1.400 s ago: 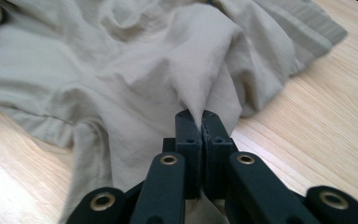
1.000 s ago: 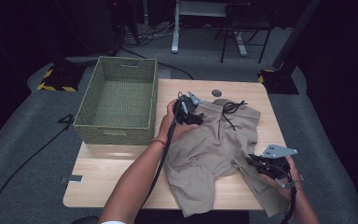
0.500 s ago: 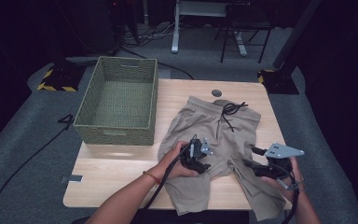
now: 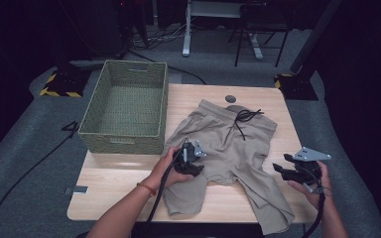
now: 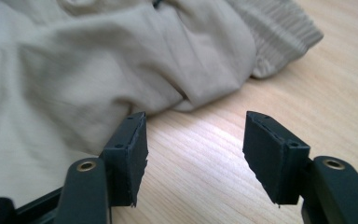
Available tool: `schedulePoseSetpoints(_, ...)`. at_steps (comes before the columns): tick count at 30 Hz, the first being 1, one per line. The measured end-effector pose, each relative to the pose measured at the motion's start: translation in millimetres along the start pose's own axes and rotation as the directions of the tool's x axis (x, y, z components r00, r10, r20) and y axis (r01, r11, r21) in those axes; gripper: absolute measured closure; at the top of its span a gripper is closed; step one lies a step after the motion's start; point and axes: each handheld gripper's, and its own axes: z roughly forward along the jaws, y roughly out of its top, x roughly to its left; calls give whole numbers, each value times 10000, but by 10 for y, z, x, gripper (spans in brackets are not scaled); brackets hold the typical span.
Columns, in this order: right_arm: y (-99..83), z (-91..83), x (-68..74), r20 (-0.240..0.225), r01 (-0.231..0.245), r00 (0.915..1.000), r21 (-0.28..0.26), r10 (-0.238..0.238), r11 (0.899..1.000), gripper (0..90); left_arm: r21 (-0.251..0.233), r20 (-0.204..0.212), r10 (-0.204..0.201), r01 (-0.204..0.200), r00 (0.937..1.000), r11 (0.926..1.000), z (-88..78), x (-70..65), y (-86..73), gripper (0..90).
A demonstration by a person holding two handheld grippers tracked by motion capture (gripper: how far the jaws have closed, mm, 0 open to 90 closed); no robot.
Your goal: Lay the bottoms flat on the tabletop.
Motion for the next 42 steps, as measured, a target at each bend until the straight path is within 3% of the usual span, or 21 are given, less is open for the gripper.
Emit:
schedulePoseSetpoints(3, -24, 85, -26, 36, -128, 9999, 189, 127, 9997, 398, -900, 917, 379, -296, 9951, 9955, -113, -218, 124, 317)
schedulePoseSetpoints(4, -26, 115, -31, 7, -167, 9999, 226, 166, 9996, 397, -1145, 1173, 693, -558, 9907, 9919, -135, -331, 179, 289)
schedulePoseSetpoints(5, -26, 171, -36, 6, -179, 9998, 247, 179, 9995, 397, -1400, 1724, 1234, -997, 9773, 9851, -138, -565, 301, 266)
schedulePoseSetpoints(6, -23, 195, -33, -21, -185, 9998, 268, 186, 9995, 395, -1400, 1724, 1234, -997, 9773, 9851, -138, -565, 301, 251)
schedulePoseSetpoints(9, -17, 232, -27, 26, -169, 9999, 301, 168, 9994, 395, -1660, 2396, 2134, -1766, 9471, 9702, -45, -909, 500, 233)
schedulePoseSetpoints(10, -19, 259, -28, 58, -204, 9998, 315, 202, 9993, 395, -1814, 2826, 2520, -2063, 9256, 9615, 48, -1121, 633, 215)
schedulePoseSetpoints(11, -25, 268, -37, 54, -178, 9998, 352, 176, 9992, 395, -1857, 2915, 2758, -2287, 9159, 9556, 100, -1220, 695, 211)
schedulePoseSetpoints(12, -25, 268, -37, 54, -178, 9998, 352, 176, 9992, 395, -1857, 2915, 2758, -2287, 9159, 9556, 100, -1220, 695, 200)
schedulePoseSetpoints(13, -32, 273, -44, 103, -194, 9998, 404, 190, 9990, 395, -1828, 2932, 3003, -2551, 9077, 9495, 159, -1307, 755, 200)
schedulePoseSetpoints(14, -54, 285, -67, 138, -236, 9996, 449, 230, 9987, 395, -1606, 2750, 3129, -2775, 9091, 9472, 311, -1429, 865, 192)
schedulePoseSetpoints(17, -76, 293, -89, 196, -332, 9993, 490, 323, 9982, 395, -1231, 2958, 2945, -2694, 9087, 9551, 475, -1466, 936, 187)
schedulePoseSetpoints(19, -95, 298, -102, 181, -413, 9990, 522, 404, 9978, 395, -888, 2759, 2921, -2783, 9157, 9564, 627, -1483, 956, 202)
schedulePoseSetpoints(21, -107, 305, -110, 219, -374, 9991, 562, 362, 9977, 395, -594, 2823, 2730, -2673, 9197, 9618, 733, -1464, 951, 287)
schedulePoseSetpoints(23, -111, 313, -118, 215, -394, 9990, 561, 382, 9976, 395, -719, 3112, 2510, -2407, 9166, 9679, 745, -1403, 944, 397)
schedulePoseSetpoints(24, -111, 318, -121, 210, -402, 9990, 543, 391, 9977, 395, -789, 3112, 2599, -2477, 9141, 9656, 731, -1372, 943, 510)
schedulePoseSetpoints(25, -107, 327, -125, 225, -391, 9990, 542, 379, 9978, 394, -940, 2952, 2822, -2662, 9128, 9593, 672, -1322, 926, 729)
schedulePoseSetpoints(26, -107, 327, -125, 225, -391, 9990, 542, 379, 9978, 394, -940, 2952, 2822, -2662, 9128, 9593, 672, -1322, 926, 795)
schedulePoseSetpoints(30, -55, 364, -108, -25, -365, 9993, 293, 365, 9989, 375, -1381, 2483, 3204, -2940, 9142, 9458, 379, -1219, 869, 848)
schedulePoseSetpoints(34, 147, 450, -7, -856, 97, 9962, -367, -128, 9993, 335, -1995, 1748, 3150, -2797, 9329, 9391, -119, -999, 765, 850)
schedulePoseSetpoints(36, 194, 485, 28, -1071, 231, 9939, -416, -275, 9989, 336, -2058, 1532, 3101, -2766, 9383, 9387, -205, -948, 733, 850)
schedulePoseSetpoints(42, 414, 831, 61, -969, 586, 9938, 348, -550, 9977, 379, -2163, 783, 2126, -1915, 9740, 9574, -591, -563, 400, 853)
